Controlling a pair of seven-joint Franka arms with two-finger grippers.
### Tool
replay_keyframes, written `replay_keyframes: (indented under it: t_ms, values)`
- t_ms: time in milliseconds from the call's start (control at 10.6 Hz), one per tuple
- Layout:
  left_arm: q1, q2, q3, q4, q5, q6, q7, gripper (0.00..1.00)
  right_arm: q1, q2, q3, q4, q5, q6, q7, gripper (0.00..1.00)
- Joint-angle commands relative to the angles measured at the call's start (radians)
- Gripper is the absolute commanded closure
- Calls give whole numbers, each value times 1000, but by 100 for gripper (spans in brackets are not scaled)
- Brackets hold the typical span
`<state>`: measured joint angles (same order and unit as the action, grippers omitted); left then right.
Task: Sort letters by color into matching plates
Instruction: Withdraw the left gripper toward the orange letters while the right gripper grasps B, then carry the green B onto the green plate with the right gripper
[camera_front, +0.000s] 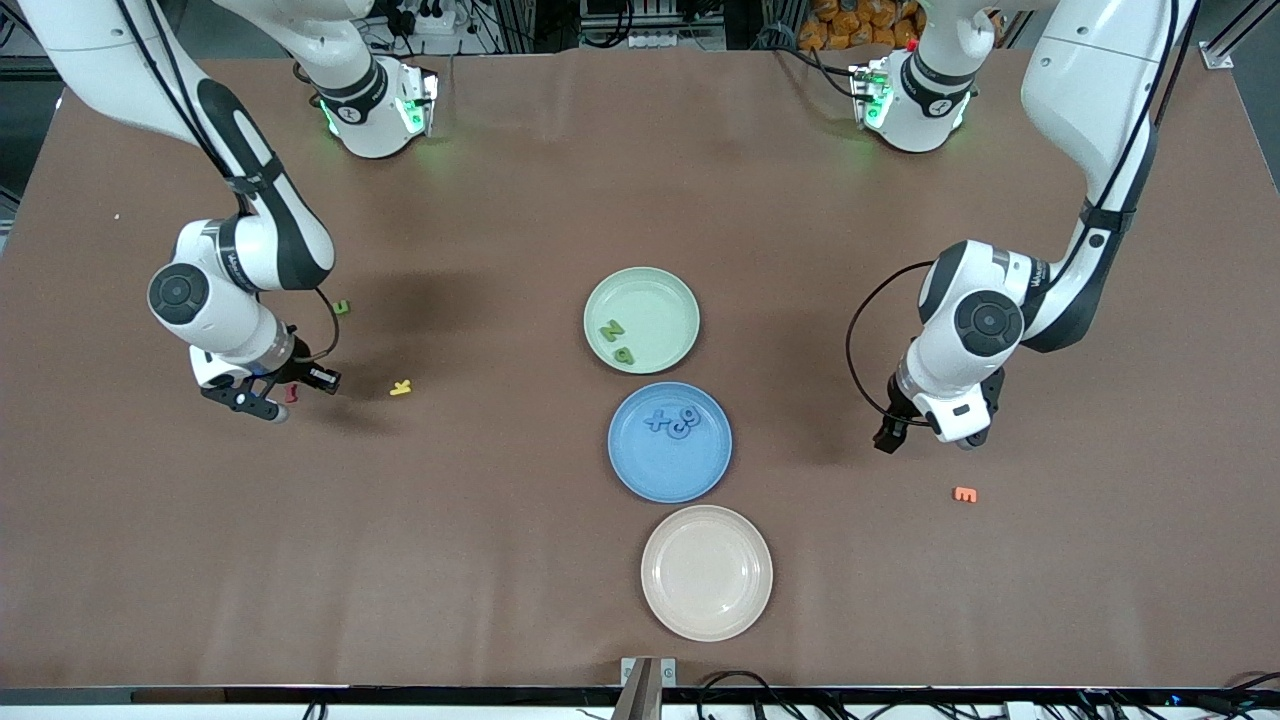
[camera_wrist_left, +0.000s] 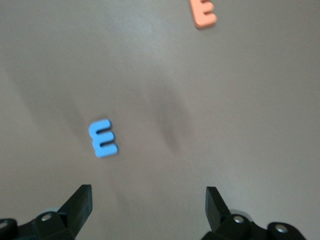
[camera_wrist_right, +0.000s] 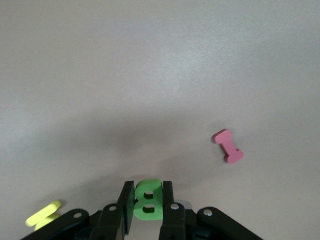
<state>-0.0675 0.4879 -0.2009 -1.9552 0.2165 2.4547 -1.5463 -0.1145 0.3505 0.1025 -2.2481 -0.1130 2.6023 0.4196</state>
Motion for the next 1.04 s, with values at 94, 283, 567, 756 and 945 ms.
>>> replay_keyframes:
  t_ms: [94, 283, 567, 756, 945]
  values:
    - [17, 61, 21, -11, 115, 32, -92, 0, 53, -119, 43, -5, 165, -158, 39, 100]
    - [23, 96, 21, -13, 154, 32, -92, 0, 59, -142, 129, 1, 182, -180, 199, 100]
    - [66, 84, 18, -13, 155, 33, -115, 0, 107, -148, 238, 39, 182, -211, 440, 100]
    - [86, 74, 14, -13, 143, 35, -116, 0, 172, -136, 260, 54, 180, -206, 539, 100]
    - [86, 73, 12, -13, 112, 53, -135, 0, 266, -133, 260, 58, 180, -199, 625, 100]
